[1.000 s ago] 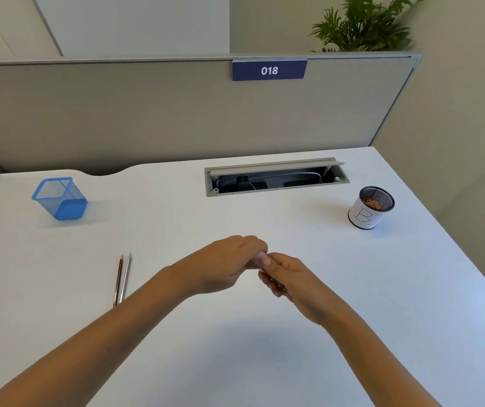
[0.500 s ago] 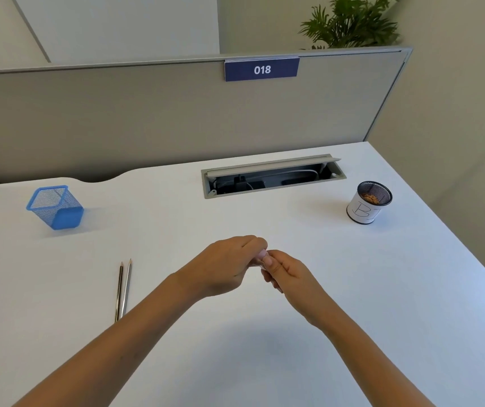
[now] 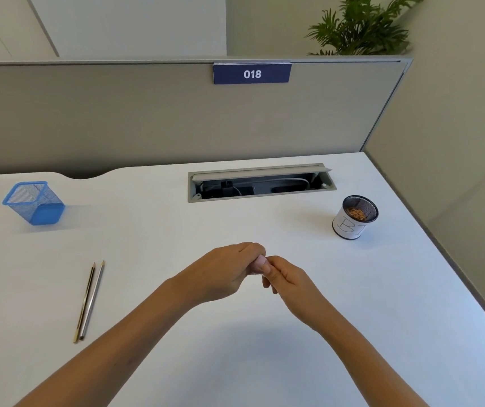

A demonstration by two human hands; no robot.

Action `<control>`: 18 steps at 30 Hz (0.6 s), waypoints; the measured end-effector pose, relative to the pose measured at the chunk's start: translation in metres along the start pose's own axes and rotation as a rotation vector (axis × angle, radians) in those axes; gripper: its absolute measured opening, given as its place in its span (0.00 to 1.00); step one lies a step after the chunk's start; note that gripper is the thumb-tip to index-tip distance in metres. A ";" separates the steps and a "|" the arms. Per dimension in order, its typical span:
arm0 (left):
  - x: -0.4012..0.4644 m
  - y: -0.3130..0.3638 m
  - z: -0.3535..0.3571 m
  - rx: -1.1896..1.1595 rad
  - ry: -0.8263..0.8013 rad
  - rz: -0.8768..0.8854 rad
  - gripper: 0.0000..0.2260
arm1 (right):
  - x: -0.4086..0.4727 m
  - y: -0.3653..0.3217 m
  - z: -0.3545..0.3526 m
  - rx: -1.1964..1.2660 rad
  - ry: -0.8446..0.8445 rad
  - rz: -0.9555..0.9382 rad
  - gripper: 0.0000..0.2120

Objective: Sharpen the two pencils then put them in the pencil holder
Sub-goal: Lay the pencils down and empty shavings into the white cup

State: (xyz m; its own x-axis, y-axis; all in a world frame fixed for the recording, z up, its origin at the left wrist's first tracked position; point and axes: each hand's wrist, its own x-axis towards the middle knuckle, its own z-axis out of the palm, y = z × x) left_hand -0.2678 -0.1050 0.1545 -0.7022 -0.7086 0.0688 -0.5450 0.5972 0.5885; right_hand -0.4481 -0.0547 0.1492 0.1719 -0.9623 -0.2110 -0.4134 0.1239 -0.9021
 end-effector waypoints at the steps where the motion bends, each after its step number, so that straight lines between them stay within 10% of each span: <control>1: 0.004 0.004 0.000 -0.062 -0.046 -0.061 0.10 | -0.001 0.001 -0.006 0.008 -0.019 0.012 0.15; 18: 0.049 0.052 0.052 -0.357 0.033 -0.201 0.10 | -0.013 0.036 -0.070 -0.377 -0.024 -0.179 0.10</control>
State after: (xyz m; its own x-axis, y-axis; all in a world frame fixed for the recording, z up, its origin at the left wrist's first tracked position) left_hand -0.3547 -0.0892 0.1466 -0.5794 -0.8133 -0.0537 -0.4730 0.2818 0.8348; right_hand -0.5276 -0.0550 0.1451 0.2896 -0.9541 -0.0762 -0.6725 -0.1462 -0.7255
